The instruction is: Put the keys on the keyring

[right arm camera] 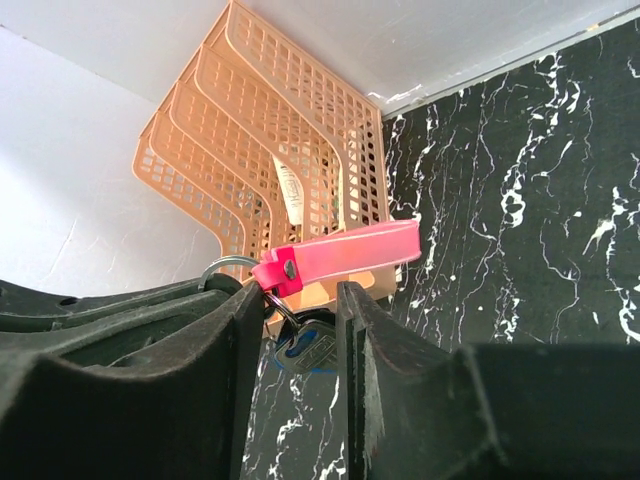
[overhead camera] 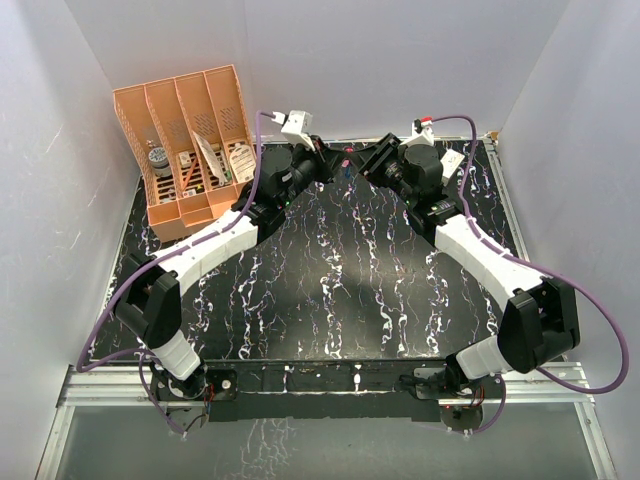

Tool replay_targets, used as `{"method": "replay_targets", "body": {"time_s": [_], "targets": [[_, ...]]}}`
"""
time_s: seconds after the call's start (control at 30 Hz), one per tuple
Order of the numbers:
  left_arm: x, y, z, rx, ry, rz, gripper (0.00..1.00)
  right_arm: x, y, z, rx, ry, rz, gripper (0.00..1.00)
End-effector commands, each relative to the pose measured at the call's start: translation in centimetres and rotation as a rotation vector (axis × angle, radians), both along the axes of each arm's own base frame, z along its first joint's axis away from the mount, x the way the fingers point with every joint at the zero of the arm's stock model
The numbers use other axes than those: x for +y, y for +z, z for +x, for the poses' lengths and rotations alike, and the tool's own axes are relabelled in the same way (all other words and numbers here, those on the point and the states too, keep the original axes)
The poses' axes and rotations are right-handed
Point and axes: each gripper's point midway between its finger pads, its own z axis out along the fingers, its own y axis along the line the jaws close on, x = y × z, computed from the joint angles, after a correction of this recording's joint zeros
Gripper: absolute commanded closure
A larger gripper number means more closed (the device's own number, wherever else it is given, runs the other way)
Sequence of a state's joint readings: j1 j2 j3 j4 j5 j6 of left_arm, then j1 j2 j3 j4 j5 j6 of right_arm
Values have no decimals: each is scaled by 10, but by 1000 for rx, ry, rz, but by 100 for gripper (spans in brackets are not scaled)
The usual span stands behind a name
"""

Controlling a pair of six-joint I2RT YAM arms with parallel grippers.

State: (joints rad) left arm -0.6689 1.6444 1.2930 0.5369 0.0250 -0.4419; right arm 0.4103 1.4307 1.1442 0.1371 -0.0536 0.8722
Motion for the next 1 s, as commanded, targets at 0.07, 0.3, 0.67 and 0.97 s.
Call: {"method": "replay_targets", "body": {"time_s": [0.07,0.3,0.67,0.97], "targets": [[0,37,0,-41,4,19,100,-17,65,-12,-198,-48,-32,61],[-3,29,-4,51,-32,107,100,-44,85,-25,-302,-105,-135,50],[-4,21,-18,167,-158,229,100,-46,76,-44,-432,12,-427,26],[0,20,-18,259,-233,313,100,-29,47,-56,-440,180,-523,27]]}}
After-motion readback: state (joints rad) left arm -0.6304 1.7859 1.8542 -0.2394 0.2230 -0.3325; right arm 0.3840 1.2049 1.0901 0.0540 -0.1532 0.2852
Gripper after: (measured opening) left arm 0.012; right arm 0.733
